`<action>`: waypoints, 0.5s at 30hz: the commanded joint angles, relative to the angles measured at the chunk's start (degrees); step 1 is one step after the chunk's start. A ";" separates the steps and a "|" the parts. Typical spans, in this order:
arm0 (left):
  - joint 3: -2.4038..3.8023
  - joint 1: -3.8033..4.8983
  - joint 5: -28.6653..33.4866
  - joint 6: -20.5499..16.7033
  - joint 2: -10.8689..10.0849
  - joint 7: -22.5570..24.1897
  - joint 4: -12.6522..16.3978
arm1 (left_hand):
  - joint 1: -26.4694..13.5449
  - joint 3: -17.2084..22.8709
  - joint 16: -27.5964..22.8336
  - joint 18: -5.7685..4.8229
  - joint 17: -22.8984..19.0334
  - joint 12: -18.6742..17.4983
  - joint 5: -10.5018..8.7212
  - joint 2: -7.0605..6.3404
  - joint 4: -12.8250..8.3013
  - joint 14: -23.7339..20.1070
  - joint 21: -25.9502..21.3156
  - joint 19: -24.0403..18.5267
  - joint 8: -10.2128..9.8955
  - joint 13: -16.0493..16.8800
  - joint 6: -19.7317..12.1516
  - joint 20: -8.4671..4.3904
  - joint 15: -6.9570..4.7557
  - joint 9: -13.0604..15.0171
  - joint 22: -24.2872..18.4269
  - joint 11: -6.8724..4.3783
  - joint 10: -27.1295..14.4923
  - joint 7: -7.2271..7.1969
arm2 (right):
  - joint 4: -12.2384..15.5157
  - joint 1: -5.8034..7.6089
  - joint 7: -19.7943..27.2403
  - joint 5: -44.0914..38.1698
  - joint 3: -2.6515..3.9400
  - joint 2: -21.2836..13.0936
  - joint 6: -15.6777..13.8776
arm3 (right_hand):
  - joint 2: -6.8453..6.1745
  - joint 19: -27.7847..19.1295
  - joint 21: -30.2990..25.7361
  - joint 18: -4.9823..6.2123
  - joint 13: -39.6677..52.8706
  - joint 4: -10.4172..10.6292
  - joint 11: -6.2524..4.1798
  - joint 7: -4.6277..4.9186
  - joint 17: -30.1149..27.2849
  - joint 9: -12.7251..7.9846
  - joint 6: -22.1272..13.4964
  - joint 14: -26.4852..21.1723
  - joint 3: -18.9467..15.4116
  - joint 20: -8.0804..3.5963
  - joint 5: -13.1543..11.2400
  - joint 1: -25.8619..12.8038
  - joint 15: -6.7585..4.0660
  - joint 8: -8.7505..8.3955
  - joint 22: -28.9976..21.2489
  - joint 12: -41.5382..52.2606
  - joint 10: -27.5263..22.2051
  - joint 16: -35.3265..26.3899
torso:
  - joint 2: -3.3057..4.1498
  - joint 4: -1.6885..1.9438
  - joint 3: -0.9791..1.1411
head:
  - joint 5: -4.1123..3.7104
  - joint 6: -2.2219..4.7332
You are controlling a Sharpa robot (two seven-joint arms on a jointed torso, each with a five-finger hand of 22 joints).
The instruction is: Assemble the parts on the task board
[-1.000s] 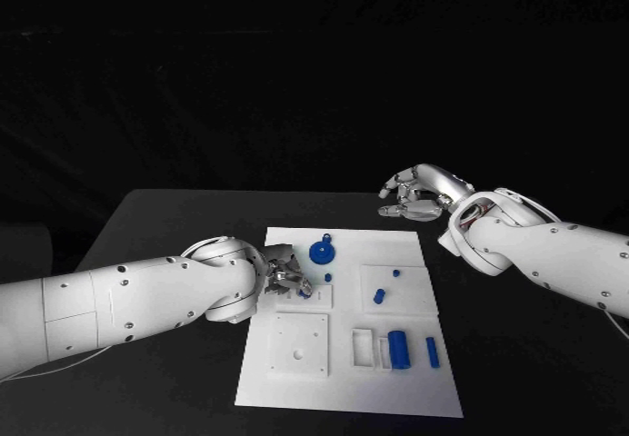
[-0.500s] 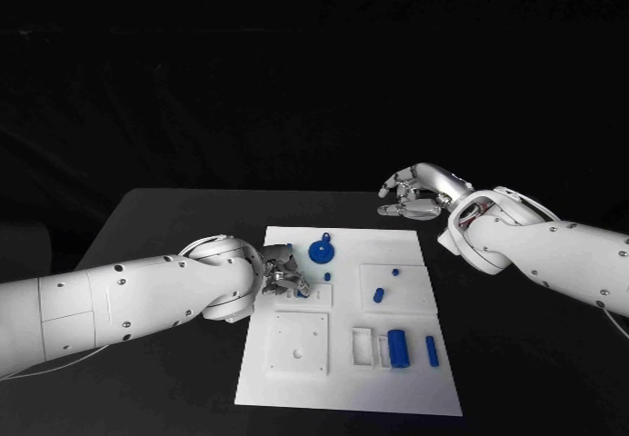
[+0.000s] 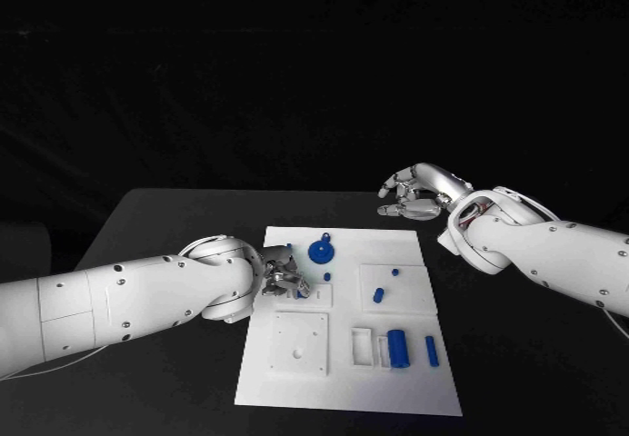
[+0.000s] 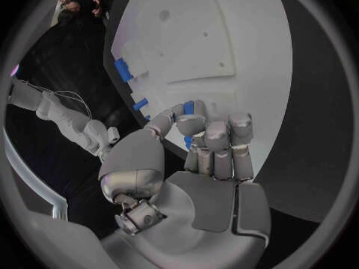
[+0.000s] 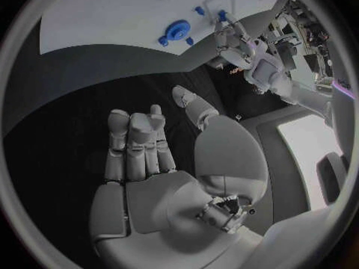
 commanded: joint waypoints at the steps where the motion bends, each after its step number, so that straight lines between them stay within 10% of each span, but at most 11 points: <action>1: -0.22 -0.25 -0.23 1.97 0.06 -0.47 -0.22 | -0.38 1.24 0.29 0.85 0.10 0.39 0.40 0.67 -1.24 2.07 0.34 0.16 1.46 -0.11 9.67 -6.52 -2.30 1.46 0.06 -0.75 -0.62 -5.65 | 0.00 0.02 0.10 0.02 0.03 0.11 0.84 | -0.23 0.22 -0.28 1.95 -0.06 0.30 0.02 0.25 0.05 0.01 0.27 -0.10 0.05 -0.12 0.33 -0.22 -0.15 -0.21 0.10 0.04 -0.29 -0.22 | 0.01 0.01 -0.01 | 0.06 -0.05; 15: -0.21 -0.25 -0.09 2.35 0.69 -0.47 -1.02 | -3.47 1.32 0.75 0.95 0.19 1.65 -2.33 2.05 0.29 1.94 0.36 -0.01 1.93 -0.61 9.95 -6.50 -2.17 1.74 0.14 -0.87 -0.94 -5.79 | -0.02 0.01 0.01 -0.85 0.03 0.24 1.12 | -0.20 0.21 -0.29 1.95 -0.07 0.33 0.01 0.24 0.06 0.02 0.29 -0.10 0.06 -0.12 0.41 -0.23 -0.16 -0.20 0.11 0.04 -0.29 -0.23 | 0.02 -0.05 0.01 | 0.18 -0.03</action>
